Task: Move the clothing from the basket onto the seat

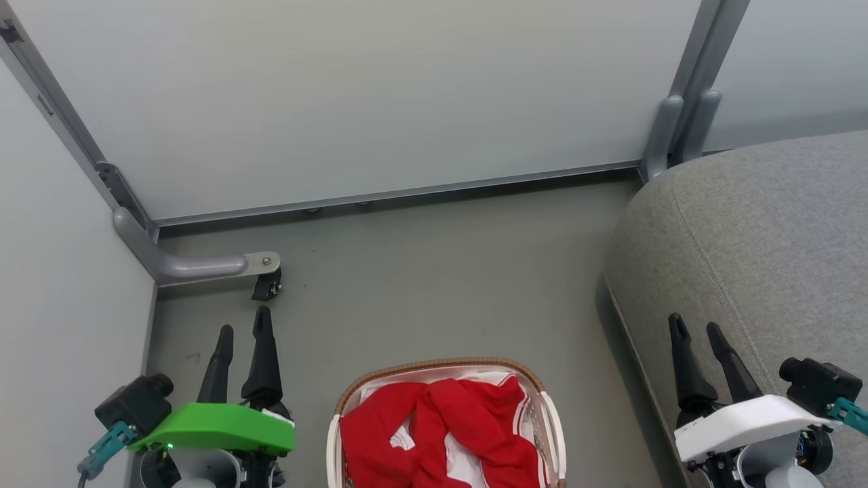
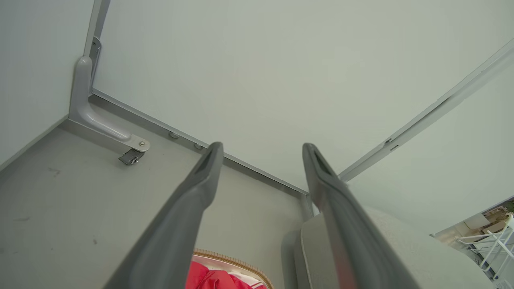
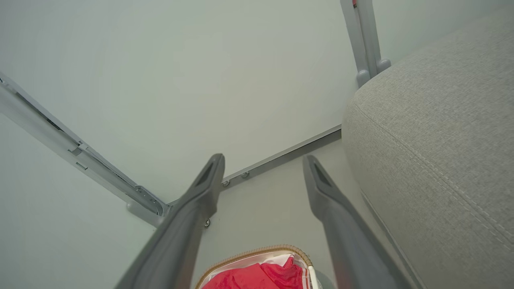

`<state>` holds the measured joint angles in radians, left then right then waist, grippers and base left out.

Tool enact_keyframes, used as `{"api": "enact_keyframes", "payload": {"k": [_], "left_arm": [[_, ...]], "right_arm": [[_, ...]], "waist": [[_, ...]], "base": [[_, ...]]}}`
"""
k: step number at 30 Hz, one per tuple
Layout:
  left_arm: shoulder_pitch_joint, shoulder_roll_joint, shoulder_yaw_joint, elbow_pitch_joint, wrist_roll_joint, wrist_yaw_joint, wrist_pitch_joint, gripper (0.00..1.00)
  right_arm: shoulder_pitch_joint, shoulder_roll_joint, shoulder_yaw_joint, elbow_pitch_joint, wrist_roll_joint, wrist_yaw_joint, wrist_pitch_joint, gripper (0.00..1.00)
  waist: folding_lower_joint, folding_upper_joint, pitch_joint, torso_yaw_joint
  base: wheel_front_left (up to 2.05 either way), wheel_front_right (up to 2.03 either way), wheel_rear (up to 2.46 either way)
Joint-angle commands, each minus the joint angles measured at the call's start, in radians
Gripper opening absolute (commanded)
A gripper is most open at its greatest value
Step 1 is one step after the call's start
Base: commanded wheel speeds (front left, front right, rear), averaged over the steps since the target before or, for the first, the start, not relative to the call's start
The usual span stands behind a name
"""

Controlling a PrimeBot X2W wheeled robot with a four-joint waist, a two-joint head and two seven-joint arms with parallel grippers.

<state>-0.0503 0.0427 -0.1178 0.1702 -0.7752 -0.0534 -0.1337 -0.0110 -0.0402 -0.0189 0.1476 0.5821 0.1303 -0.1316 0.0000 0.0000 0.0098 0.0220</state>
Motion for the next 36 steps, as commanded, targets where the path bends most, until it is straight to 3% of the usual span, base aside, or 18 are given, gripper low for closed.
{"api": "enact_keyframes", "payload": {"k": [1, 23, 36], "left_arm": [[0.010, 0.007, -0.002, -0.005, 0.034, 0.002, -0.008, 1.00], [0.042, 0.009, -0.035, 0.050, 0.273, 0.000, -0.062, 1.00], [0.042, 0.009, -0.044, 0.091, 0.345, 0.010, -0.090, 1.00]], "right_arm": [[0.003, -0.007, 0.003, -0.006, -0.030, 0.000, -0.010, 1.00], [0.023, -0.009, 0.018, -0.005, -0.265, 0.000, -0.064, 1.00], [0.032, -0.010, 0.028, -0.011, -0.377, 0.000, -0.092, 1.00]], "waist": [[0.0000, 0.0000, -0.001, 0.001], [0.0000, 0.0000, -0.010, 0.008], [0.0000, 0.0000, -0.010, 0.015]], "base": [[0.00, 0.00, 0.00], [0.00, 0.00, 0.00], [0.00, 0.00, 0.00]]}}
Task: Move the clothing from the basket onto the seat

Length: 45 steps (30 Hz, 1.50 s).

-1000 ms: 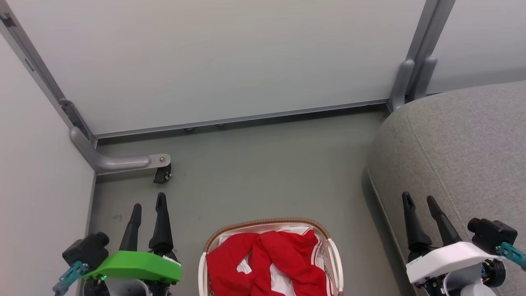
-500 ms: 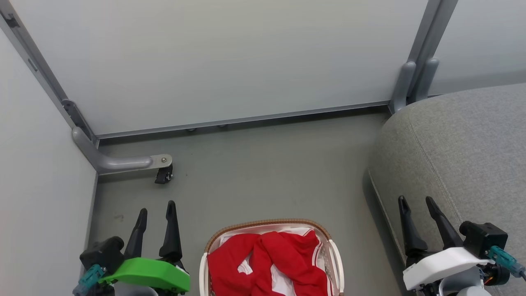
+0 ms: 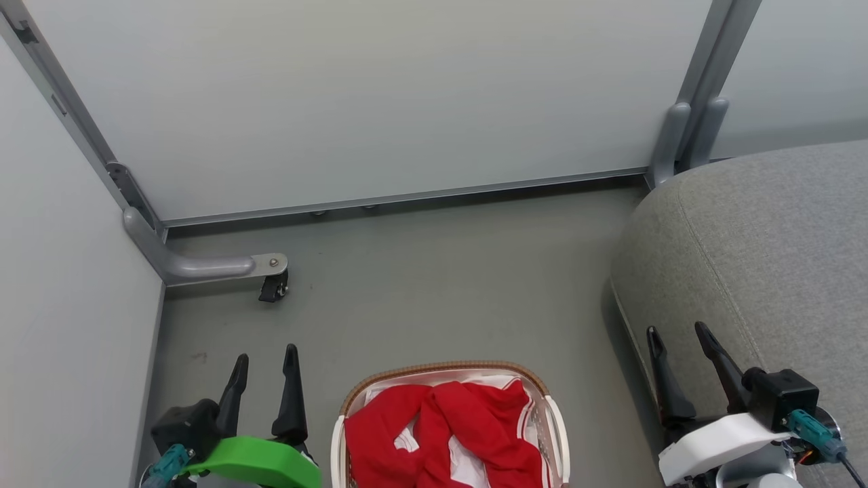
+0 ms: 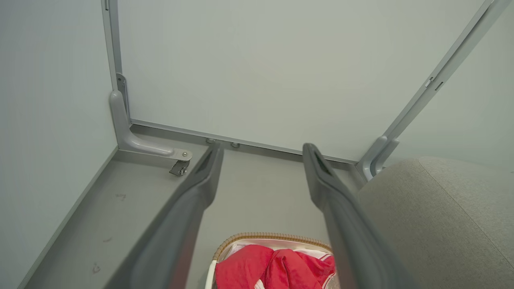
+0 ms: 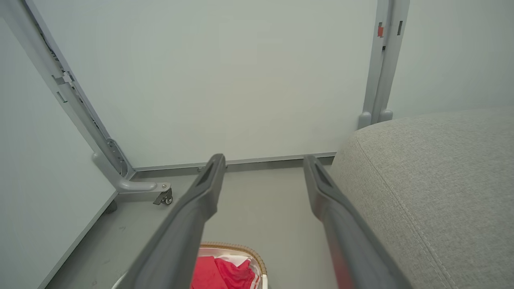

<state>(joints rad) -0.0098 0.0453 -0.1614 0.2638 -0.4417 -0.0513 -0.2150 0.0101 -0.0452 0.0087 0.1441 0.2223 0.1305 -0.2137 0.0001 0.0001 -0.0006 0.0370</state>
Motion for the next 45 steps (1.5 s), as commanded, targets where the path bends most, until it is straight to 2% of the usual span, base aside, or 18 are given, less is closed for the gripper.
{"api": "enact_keyframes", "payload": {"k": [1, 24, 45], "left_arm": [[0.001, 0.007, -0.002, 0.001, 0.018, 0.008, -0.010, 1.00], [-0.003, 0.008, -0.024, 0.069, 0.133, 0.008, -0.053, 1.00], [-0.010, 0.008, -0.024, 0.078, 0.129, 0.003, -0.049, 1.00]], "right_arm": [[0.012, -0.006, 0.001, -0.008, -0.025, 0.000, -0.012, 1.00], [0.024, -0.008, 0.015, 0.004, -0.208, 0.000, -0.053, 1.00], [0.022, -0.008, 0.016, 0.004, -0.197, 0.000, -0.053, 1.00]], "waist": [[-0.0001, -0.0001, 0.000, 0.001], [-0.0001, -0.0001, -0.002, 0.010], [-0.0001, -0.0001, -0.001, 0.007]], "base": [[0.00, 0.00, 0.00], [0.00, 0.00, 0.00], [0.00, 0.00, 0.00]]}}
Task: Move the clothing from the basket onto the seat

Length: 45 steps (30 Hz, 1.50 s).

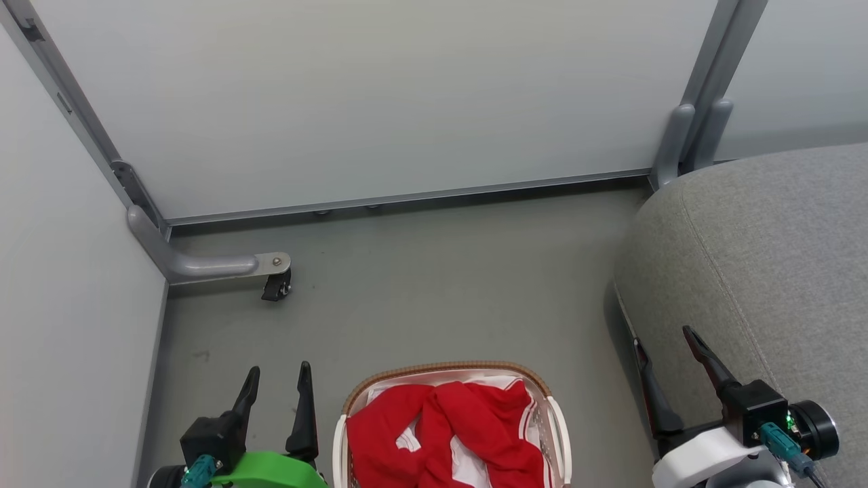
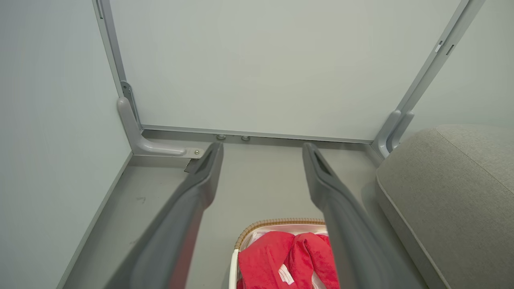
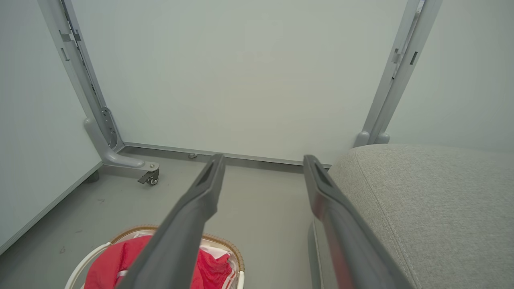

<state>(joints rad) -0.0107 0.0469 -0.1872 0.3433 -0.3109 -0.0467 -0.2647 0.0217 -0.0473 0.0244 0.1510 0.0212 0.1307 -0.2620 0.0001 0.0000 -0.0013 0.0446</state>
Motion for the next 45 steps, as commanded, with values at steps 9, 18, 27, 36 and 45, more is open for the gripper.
{"api": "enact_keyframes", "payload": {"k": [9, 18, 27, 36, 45], "left_arm": [[-0.042, 0.006, -0.015, -0.004, 0.020, -0.002, 0.000, 1.00], [-0.184, 0.006, -0.026, 0.028, 0.069, -0.019, 0.000, 1.00], [-0.403, 0.006, -0.078, 0.279, 0.178, -0.038, 0.000, 1.00], [-0.574, 0.035, -0.161, 0.544, 0.237, -0.071, 0.001, 1.00], [-0.703, 0.061, -0.218, 0.748, 0.247, -0.082, 0.006, 1.00]], "right_arm": [[-0.006, -0.006, 0.010, -0.021, 0.001, 0.000, -0.005, 1.00], [-0.092, -0.005, 0.012, -0.069, -0.015, 0.000, -0.004, 1.00], [-0.240, -0.005, 0.023, -0.129, 0.038, 0.000, -0.003, 1.00], [-0.334, -0.004, 0.036, -0.149, 0.108, 0.000, -0.003, 1.00], [-0.366, -0.003, 0.066, -0.165, 0.169, 0.000, -0.003, 1.00]], "waist": [[-0.0001, 0.0000, 0.018, -0.017], [-0.0001, 0.0000, 0.158, -0.091], [-0.0001, 0.0000, 0.421, -0.203], [-0.0001, 0.0000, 0.642, -0.310], [-0.0001, 0.0000, 0.748, -0.382]], "base": [[0.00, 0.00, 0.00], [0.00, 0.00, 0.00], [0.00, 0.00, 0.00], [0.00, 0.00, 0.00], [0.00, 0.00, 0.00]]}}
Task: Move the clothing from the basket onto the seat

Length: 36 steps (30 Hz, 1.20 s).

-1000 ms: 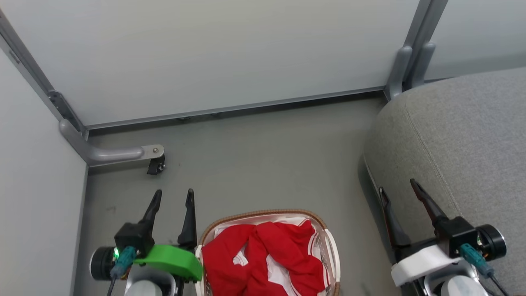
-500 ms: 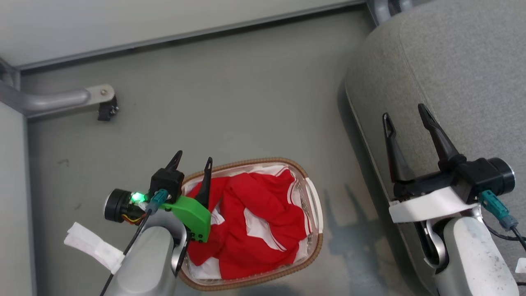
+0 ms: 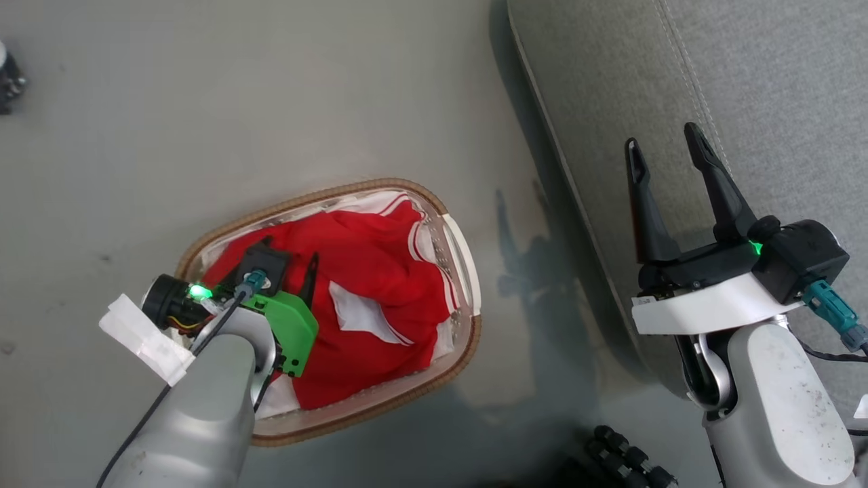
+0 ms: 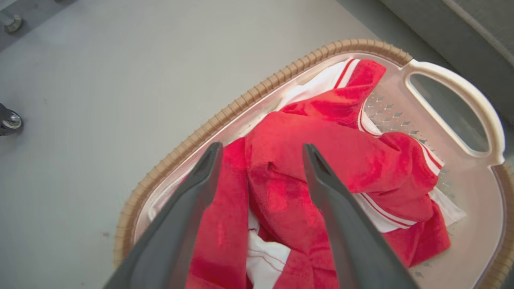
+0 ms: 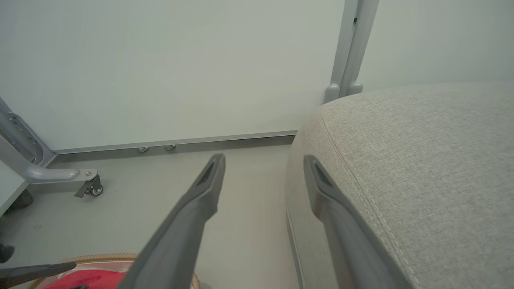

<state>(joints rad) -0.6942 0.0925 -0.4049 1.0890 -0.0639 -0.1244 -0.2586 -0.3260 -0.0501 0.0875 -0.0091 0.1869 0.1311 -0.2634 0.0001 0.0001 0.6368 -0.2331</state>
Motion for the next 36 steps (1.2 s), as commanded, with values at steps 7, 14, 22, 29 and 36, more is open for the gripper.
{"api": "enact_keyframes", "payload": {"k": [7, 14, 22, 29, 36], "left_arm": [[-0.085, 0.026, -0.010, 0.090, -0.016, -0.002, 0.010, 1.00], [-0.114, 0.033, -0.007, 0.141, -0.024, 0.053, 0.020, 1.00], [-0.094, 0.016, -0.025, 0.177, -0.032, 0.046, 0.083, 0.00], [-0.080, -0.009, -0.060, 0.185, -0.028, 0.025, 0.093, 0.00], [-0.067, -0.034, -0.099, 0.175, -0.048, 0.002, 0.066, 0.00]], "right_arm": [[-0.022, -0.001, 0.026, -0.007, 0.041, -0.001, -0.002, 1.00], [-0.024, -0.001, 0.038, -0.007, 0.061, -0.001, -0.002, 1.00], [-0.024, -0.001, 0.049, 0.001, 0.074, -0.001, -0.002, 1.00], [-0.014, -0.001, 0.049, 0.010, 0.058, -0.001, -0.002, 1.00], [0.012, -0.002, 0.026, 0.026, 0.017, -0.001, -0.002, 1.00]], "waist": [[-0.0001, -0.0001, 0.152, -0.141], [-0.0001, -0.0001, 0.168, -0.157], [-0.0001, -0.0001, 0.161, -0.157], [-0.0001, -0.0001, 0.116, -0.130], [-0.0001, -0.0001, 0.014, -0.074]], "base": [[0.00, 0.00, 0.00], [0.00, 0.00, 0.00], [0.00, 0.00, 0.00], [0.00, 0.00, 0.00], [0.00, 0.00, 0.00]]}}
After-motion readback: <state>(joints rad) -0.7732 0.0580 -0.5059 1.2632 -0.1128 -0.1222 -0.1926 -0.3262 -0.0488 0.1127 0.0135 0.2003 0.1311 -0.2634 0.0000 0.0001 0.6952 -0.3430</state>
